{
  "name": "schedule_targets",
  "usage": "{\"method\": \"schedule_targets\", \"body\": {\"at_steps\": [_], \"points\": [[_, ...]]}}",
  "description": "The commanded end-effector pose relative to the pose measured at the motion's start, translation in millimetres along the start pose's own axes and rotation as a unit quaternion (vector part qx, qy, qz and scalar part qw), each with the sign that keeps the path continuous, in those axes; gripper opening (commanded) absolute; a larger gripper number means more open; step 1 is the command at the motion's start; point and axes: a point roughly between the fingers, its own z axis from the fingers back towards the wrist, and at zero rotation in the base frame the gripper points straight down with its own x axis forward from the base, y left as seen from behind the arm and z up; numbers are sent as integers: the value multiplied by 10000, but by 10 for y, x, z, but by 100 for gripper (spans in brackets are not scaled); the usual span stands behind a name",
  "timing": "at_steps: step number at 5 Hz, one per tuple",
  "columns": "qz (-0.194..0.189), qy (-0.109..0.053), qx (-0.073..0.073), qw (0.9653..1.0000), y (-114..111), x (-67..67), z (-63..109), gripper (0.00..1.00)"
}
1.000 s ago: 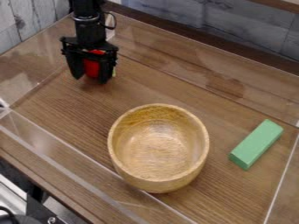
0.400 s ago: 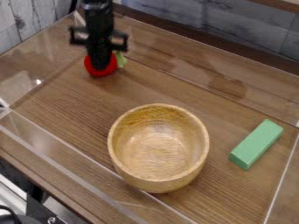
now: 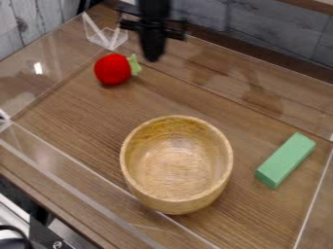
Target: Move the red fruit to the right
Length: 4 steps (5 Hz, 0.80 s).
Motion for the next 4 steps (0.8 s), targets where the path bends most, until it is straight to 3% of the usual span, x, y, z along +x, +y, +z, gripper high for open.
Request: {"method": "schedule_targets", "body": {"at_steps": [1, 2, 3, 4], "points": [[36, -543, 20, 9985, -324, 81, 287, 0], [159, -548, 83, 9983, -185, 76, 177, 0], [289, -554, 174, 9979, -8, 20, 194, 100], [404, -572, 257, 9972, 186, -26, 217, 100]]}}
